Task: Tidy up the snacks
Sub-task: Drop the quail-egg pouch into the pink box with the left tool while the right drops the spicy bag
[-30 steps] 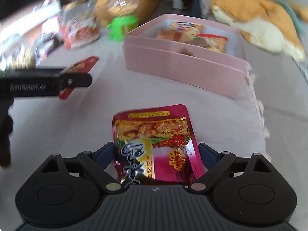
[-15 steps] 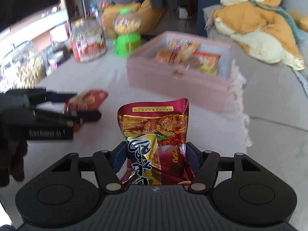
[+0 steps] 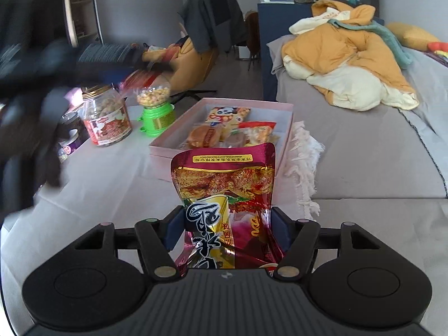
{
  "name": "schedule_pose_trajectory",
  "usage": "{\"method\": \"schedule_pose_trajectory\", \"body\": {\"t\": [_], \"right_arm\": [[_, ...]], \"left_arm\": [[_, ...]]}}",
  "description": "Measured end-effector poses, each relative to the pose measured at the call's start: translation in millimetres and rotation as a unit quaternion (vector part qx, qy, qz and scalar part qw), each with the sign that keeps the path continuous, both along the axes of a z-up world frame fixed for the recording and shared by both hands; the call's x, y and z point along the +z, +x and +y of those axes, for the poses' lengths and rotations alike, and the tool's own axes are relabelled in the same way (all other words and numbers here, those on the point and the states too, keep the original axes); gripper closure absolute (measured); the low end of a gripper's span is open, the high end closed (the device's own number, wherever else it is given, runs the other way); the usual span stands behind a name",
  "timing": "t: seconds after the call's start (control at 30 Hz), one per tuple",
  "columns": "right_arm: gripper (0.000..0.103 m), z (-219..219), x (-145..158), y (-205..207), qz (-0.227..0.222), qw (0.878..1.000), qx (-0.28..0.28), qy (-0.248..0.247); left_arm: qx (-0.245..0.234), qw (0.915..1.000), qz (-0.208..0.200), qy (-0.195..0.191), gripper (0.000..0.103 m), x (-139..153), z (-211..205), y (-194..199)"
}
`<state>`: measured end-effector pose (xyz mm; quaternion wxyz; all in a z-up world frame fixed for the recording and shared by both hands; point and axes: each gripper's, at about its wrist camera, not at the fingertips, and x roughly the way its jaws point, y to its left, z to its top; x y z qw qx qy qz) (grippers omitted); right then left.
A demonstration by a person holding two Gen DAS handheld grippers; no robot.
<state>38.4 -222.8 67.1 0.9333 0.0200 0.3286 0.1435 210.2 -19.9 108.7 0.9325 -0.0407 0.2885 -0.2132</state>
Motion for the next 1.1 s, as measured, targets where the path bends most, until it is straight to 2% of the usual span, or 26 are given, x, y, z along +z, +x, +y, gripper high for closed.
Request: {"method": "schedule_pose_trajectory", "body": {"t": [0.03,0.07,0.2,0.3,0.37,0.43,0.47,0.53,0.57,0.67,0.73,0.9,1.0,1.1], "right_arm": [[0.038,-2,-2,2,0.004,1.0,-0.004,0.0],[0.038,-4,-5,5,0.008,1.0,-0.008,-0.001],[0.038,-9,-4,11,0.004,1.0,-0.008,0.002],[0.038,-3,14,25,-0.011,1.0,-0.005,0.007],[0.038,-2,34,43,-0.021,0.999,-0.01,0.028],[0.038,1,57,68,-0.031,0.998,-0.022,0.051],[0.036,2,65,80,-0.033,0.997,-0.031,0.059],[0.025,7,80,114,-0.026,0.996,-0.054,0.07],[0.02,10,83,131,-0.016,0.996,-0.051,0.073],[0.021,17,79,162,0.027,0.996,-0.031,0.077],[0.021,22,75,166,0.033,0.997,-0.035,0.064],[0.021,20,48,138,0.046,0.995,-0.041,0.073],[0.021,28,26,98,0.034,0.997,-0.051,0.042],[0.021,41,-1,54,0.024,0.998,-0.053,0.011]], "left_arm": [[0.003,0.9999,0.012,0.009,0.026,-9,-2,10],[0.007,0.9999,0.005,0.006,0.025,-14,0,11],[0.03,0.9976,-0.014,-0.061,0.025,-21,32,6],[0.022,0.9974,-0.012,-0.068,0.025,-20,48,5],[-0.009,0.9957,0.016,-0.091,0.026,-18,49,9],[-0.061,0.9895,0.071,-0.111,0.026,-23,42,23],[-0.064,0.9903,0.071,-0.101,0.028,-25,37,27],[-0.021,0.9966,0.035,-0.072,0.031,-22,34,25],[-0.001,0.9972,0.021,-0.072,0.031,-20,38,22],[0.019,0.9962,-0.004,-0.085,0.031,-17,62,5],[0.021,0.9981,-0.02,-0.055,0.031,-18,71,-14],[0.018,0.9992,-0.006,0.035,0.031,-46,71,-64],[0.028,0.9956,-0.008,0.088,0.031,-66,60,-106],[0.061,0.9941,-0.005,0.09,0.031,-83,58,-141]]}}
